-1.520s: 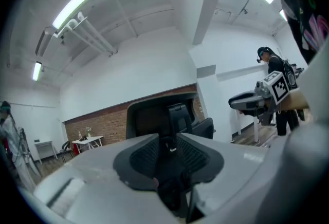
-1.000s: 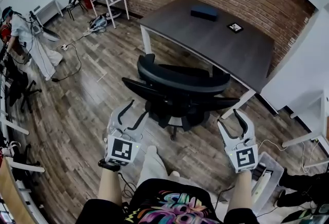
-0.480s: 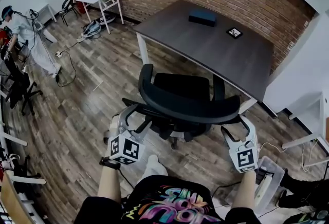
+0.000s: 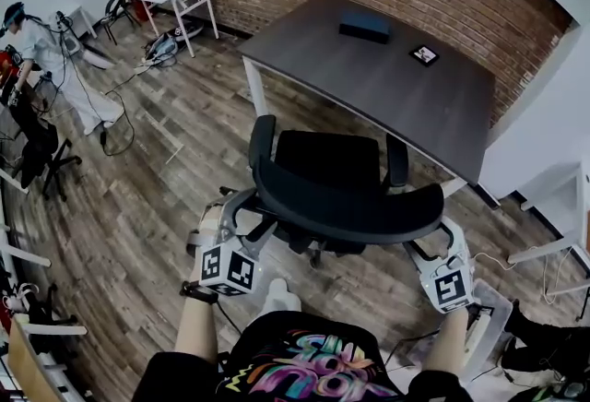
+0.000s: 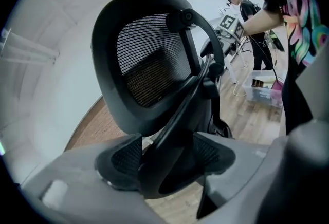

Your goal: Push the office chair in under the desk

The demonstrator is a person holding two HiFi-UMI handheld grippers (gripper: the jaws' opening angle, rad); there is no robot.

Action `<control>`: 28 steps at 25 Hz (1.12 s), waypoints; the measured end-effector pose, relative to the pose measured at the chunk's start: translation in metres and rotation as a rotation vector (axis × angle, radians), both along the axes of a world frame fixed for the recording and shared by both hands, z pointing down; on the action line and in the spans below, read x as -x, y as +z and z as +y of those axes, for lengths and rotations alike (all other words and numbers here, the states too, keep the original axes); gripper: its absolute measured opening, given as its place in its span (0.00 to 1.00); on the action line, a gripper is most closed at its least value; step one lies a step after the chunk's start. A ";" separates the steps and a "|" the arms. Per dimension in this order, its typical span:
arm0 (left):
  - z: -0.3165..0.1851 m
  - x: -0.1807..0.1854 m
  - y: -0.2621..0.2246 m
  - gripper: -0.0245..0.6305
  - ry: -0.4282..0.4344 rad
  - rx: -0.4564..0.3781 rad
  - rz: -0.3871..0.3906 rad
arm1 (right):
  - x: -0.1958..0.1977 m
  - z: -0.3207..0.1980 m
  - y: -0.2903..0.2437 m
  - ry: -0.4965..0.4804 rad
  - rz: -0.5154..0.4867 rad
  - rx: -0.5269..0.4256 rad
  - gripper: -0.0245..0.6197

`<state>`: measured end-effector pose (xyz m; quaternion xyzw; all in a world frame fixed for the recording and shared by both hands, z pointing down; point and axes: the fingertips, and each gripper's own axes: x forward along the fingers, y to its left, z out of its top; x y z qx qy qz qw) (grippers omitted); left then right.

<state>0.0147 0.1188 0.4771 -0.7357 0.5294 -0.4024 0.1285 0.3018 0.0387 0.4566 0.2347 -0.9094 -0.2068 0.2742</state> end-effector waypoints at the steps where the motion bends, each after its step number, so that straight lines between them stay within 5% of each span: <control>1: -0.002 0.001 0.002 0.50 0.011 0.009 -0.011 | 0.000 0.001 0.001 -0.001 0.010 0.003 0.50; 13: -0.036 0.024 0.001 0.50 0.073 0.027 0.006 | 0.018 -0.006 0.001 0.059 -0.035 -0.002 0.50; 28: -0.126 0.082 0.008 0.49 0.292 -0.038 -0.024 | 0.068 -0.048 0.000 0.182 -0.101 -0.048 0.49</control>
